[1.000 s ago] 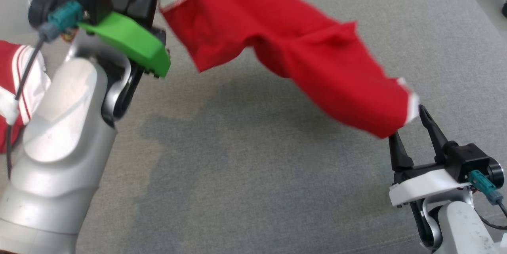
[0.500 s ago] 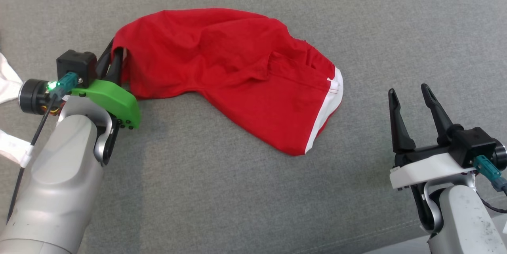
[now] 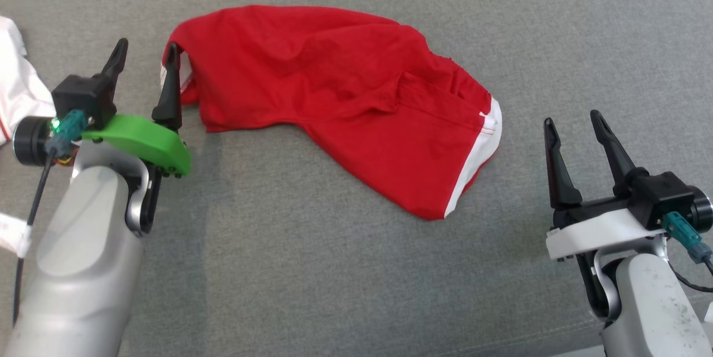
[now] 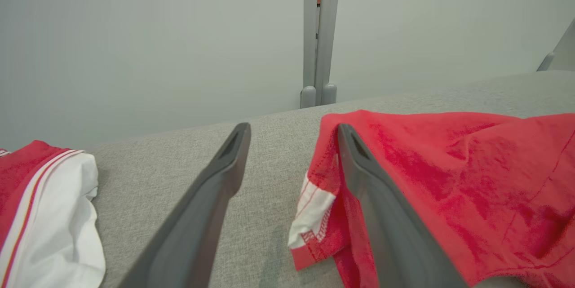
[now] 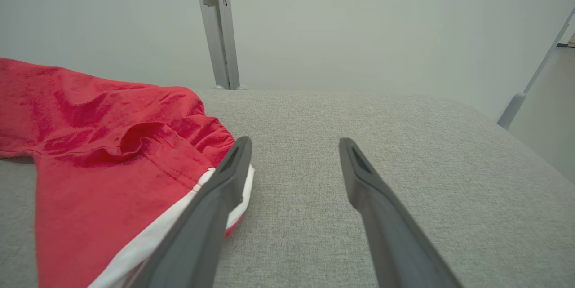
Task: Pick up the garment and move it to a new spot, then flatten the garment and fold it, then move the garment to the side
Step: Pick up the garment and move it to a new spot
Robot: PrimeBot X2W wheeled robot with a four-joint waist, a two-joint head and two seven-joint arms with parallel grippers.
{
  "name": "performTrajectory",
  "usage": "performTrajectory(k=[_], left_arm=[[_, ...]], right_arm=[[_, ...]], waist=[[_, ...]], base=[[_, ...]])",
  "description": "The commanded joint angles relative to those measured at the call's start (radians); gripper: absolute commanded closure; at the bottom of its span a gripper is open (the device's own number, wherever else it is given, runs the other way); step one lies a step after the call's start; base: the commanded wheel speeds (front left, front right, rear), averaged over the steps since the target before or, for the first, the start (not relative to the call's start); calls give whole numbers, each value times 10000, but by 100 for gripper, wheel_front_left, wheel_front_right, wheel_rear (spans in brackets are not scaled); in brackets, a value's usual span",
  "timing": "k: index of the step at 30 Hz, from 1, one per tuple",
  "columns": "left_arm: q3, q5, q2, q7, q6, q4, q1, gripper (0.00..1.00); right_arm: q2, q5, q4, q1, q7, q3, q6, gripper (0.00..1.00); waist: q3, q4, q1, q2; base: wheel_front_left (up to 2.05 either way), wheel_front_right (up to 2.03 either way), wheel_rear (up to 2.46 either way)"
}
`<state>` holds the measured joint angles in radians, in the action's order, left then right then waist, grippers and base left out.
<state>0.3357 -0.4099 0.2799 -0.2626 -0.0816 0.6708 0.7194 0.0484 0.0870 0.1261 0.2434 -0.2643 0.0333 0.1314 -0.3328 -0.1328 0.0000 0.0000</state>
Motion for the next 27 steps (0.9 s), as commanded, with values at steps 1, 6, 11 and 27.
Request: performTrajectory(k=[1,6,11,27], left_arm=[[-165,132,-64,-19,-45,-191,-342,0],[-771,346,-443,-20,-143,-1081,-1499,0],[-1331,652,-908,-20,-212,-1810,-2760,0],[-2358,1317,-1978,-20,-390,-3126,-6270,0]], right_arm=[[38,-35,51,-107,-4,43,-14,0],[38,-106,155,-382,-4,171,-14,0],[38,-181,256,-697,-4,262,-14,0],[37,-56,372,-1982,-4,259,-14,0]], waist=[[333,221,0,0],[955,539,0,0],[1630,822,0,0],[3206,1311,0,0]], base=[[0,0,0],[0,0,0],[0,0,0],[0,0,0]])
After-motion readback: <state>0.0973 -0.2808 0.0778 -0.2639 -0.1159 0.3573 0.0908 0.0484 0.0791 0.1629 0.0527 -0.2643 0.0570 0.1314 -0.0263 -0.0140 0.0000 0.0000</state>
